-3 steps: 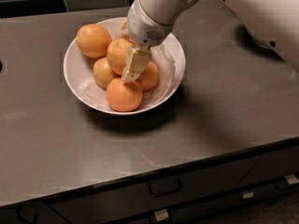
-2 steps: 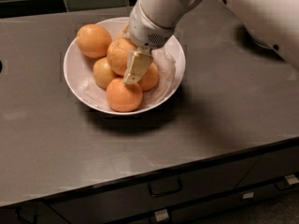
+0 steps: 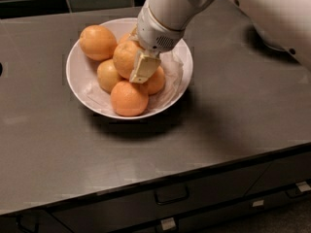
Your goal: Pick orange from white bowl
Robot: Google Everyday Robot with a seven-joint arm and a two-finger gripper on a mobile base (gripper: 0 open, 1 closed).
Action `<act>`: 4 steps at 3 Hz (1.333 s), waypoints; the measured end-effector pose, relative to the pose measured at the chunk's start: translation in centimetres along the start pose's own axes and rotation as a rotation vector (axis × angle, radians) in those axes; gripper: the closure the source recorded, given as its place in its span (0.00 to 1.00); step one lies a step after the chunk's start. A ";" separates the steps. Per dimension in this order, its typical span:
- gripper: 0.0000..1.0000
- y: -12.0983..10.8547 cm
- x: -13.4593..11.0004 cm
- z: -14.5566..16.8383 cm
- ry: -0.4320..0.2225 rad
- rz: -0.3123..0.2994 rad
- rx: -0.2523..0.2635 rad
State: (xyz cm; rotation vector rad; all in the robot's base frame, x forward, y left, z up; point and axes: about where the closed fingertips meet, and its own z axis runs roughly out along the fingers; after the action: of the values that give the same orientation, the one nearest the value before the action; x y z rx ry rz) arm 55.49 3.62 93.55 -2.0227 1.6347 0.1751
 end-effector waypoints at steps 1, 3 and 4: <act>0.92 0.0 0.0 0.0 0.000 0.000 0.000; 1.00 0.0 0.0 0.0 0.000 -0.001 0.000; 1.00 -0.6 -3.2 -5.0 -0.008 -0.088 0.086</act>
Offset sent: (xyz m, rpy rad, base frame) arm 0.0000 0.0000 0.0000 0.0000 0.0000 0.0000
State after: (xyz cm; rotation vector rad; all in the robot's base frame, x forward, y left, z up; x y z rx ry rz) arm 54.08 4.05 99.33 -2.0207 1.5191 0.0794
